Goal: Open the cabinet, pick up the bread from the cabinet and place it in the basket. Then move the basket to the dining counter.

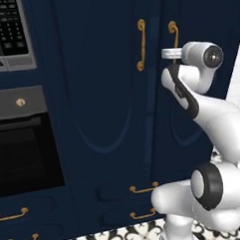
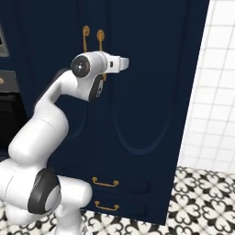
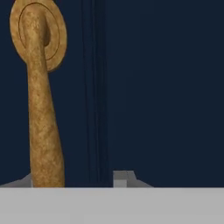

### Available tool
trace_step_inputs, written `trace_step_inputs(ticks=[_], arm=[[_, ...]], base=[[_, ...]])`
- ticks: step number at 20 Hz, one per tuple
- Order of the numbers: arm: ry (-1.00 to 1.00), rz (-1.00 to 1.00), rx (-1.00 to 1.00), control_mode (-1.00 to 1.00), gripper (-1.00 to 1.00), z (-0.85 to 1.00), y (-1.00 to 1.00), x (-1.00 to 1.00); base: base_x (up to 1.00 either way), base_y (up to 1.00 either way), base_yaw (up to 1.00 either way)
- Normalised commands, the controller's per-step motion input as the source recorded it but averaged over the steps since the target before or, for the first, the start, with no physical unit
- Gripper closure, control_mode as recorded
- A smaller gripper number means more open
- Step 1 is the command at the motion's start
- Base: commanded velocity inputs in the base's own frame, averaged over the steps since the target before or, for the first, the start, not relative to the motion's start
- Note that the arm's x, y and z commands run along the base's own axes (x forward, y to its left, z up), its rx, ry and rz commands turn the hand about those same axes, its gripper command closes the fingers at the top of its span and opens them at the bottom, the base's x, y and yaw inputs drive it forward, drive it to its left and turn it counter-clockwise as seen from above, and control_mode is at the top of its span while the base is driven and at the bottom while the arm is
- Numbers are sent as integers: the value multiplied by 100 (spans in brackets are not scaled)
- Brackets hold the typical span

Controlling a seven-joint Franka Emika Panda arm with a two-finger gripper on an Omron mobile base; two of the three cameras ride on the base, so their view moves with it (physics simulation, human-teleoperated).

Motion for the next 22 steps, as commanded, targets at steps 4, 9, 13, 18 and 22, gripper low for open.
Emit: trace_step_inputs(ticks=[4, 9, 13, 18, 22], arm=[[5, -3, 0, -100, 100, 0, -100, -61], [5, -4, 0, -100, 100, 0, -100, -61], [-2, 0, 0, -100, 100, 0, -100, -50], [-4, 0, 0, -100, 100, 0, -100, -48], [-2, 0, 0, -100, 100, 0, -100, -51]], base=[[0, 0, 0], [0, 0, 0], [0, 0, 0], [0, 0, 0], [0, 0, 0]])
